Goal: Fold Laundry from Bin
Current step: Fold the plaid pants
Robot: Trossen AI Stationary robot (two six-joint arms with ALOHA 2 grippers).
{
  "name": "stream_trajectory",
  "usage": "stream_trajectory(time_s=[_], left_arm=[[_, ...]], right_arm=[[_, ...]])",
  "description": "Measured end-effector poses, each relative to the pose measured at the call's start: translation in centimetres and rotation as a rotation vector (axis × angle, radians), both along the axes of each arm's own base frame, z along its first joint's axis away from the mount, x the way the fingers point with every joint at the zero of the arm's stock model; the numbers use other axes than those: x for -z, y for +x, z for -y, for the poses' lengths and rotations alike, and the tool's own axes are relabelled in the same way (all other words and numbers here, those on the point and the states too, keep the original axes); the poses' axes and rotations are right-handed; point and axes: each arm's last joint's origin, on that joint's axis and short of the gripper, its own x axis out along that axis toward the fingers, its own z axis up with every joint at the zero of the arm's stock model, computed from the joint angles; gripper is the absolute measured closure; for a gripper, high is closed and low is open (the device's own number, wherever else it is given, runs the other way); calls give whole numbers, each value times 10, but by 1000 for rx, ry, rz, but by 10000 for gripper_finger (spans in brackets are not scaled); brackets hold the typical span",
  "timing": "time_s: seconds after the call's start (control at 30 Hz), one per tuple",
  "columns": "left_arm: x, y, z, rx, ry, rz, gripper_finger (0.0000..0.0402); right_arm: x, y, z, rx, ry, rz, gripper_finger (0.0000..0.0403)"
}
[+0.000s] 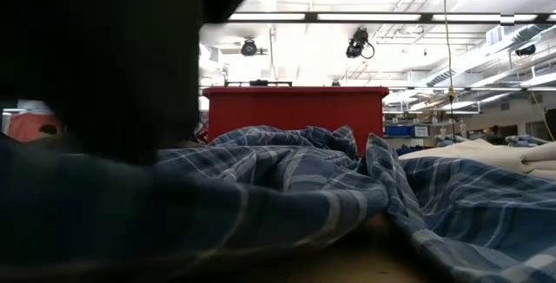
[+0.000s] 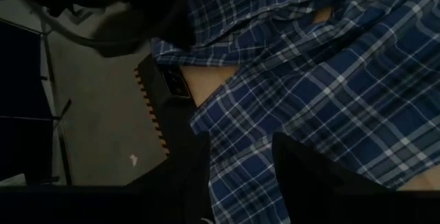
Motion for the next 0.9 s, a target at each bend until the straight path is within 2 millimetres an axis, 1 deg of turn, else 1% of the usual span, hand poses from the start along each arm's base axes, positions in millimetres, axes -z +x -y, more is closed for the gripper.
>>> stream_trajectory(time_s=[0.1, 0.23, 0.33, 0.4, 0.53, 0.57, 0.73, 0.9], left_arm=[[-17, 1, 2, 22, 20, -6, 329], [-36, -4, -3, 9, 141, -93, 295], [-43, 1, -2, -27, 159, -27, 268], [-40, 7, 2, -35, 141, 4, 255], [-12, 12, 7, -40, 152, -59, 250], [-9, 12, 8, -42, 153, -79, 249], [-5, 10, 6, -63, 164, -124, 249], [-4, 11, 5, -55, 184, -113, 249]], right_arm=[[1, -3, -1, 3, -9, -7, 237], [2, -6, -2, 1, -33, -6, 237], [3, -9, -3, -8, -46, -17, 237], [3, -12, -5, -19, -58, -21, 237], [5, -16, -6, -7, -92, -10, 237], [5, -17, -5, -5, -104, -15, 237], [7, -19, -5, -10, -124, -27, 237], [7, -18, -5, -25, -135, -24, 237]])
